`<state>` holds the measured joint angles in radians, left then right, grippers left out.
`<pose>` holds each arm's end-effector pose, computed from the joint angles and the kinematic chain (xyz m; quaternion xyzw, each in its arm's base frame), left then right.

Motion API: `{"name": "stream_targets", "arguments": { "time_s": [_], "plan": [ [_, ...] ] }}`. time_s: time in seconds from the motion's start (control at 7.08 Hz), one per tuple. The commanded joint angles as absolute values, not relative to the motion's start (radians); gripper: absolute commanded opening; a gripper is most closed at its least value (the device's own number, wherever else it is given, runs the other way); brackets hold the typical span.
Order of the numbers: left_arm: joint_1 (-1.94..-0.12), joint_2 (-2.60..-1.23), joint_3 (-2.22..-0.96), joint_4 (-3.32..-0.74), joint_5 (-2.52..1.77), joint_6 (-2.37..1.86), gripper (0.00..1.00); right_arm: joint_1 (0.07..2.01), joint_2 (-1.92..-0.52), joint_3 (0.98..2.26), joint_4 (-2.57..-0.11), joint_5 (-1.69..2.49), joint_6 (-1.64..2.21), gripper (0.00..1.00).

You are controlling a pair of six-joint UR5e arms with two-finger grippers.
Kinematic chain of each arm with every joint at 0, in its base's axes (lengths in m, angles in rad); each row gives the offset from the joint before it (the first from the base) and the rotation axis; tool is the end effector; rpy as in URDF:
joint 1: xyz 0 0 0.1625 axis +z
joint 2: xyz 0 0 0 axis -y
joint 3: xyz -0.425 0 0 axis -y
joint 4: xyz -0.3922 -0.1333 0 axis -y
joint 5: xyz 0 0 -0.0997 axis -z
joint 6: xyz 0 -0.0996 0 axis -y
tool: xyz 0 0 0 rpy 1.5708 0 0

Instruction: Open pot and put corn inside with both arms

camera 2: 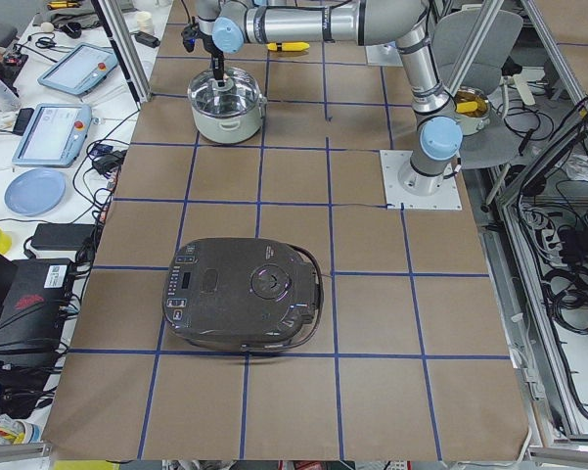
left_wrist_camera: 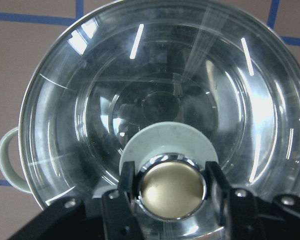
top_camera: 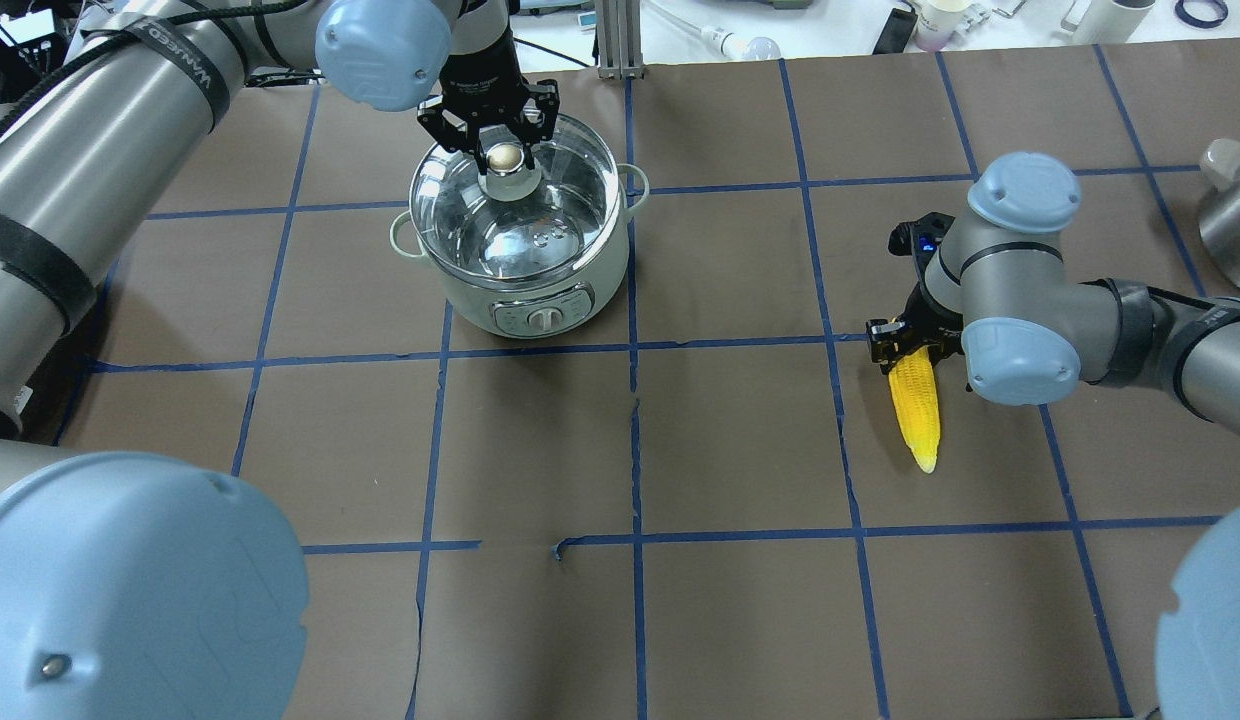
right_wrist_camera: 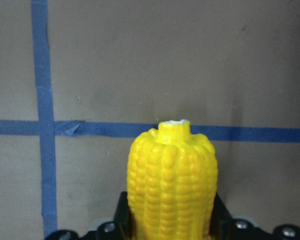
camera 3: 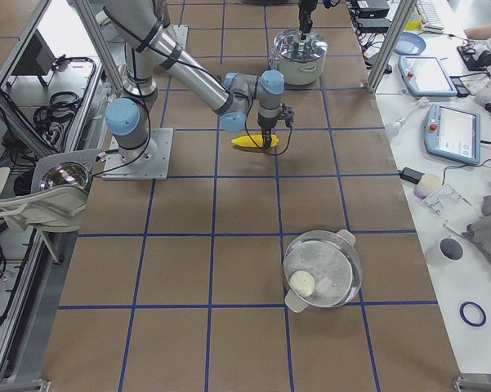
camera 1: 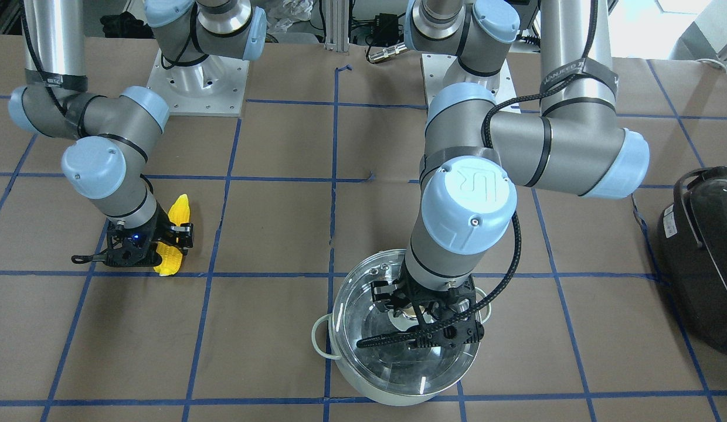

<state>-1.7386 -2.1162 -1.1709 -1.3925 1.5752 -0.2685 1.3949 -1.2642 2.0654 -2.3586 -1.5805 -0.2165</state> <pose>-0.2498 -0.6793 0.3727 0.0504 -0.9986 0.0165 0.0014 0.0429 -0.5150 0.1851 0.0203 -0.9998 -0.0075 0.0035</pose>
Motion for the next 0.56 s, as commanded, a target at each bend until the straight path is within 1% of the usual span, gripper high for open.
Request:
{"name": "stream_targets", "arguments": {
  "time_s": [0.0, 0.14, 0.28, 0.42],
  "plan": [
    [-1.721, -2.102, -1.134, -1.404, 1.583, -0.218, 0.0, 1.397, -1.276, 2.031, -2.361, -1.577, -0.218, 0.23],
    [-1.65, -2.091, -1.112, -1.464, 1.585, -0.071, 0.0, 1.413, -1.29, 1.985, -2.34, -1.569, -0.21, 0.23],
    [-1.561, -2.083, -1.123, -1.482, 1.585, 0.057, 0.0, 1.452, -1.305, 1.915, -2.239, -1.565, -0.21, 0.23],
    [-1.492, -2.08, -1.138, -1.5, 1.586, 0.151, 0.0, 1.529, -1.308, 1.805, -2.153, -1.566, -0.192, 0.23]
  ]
}}
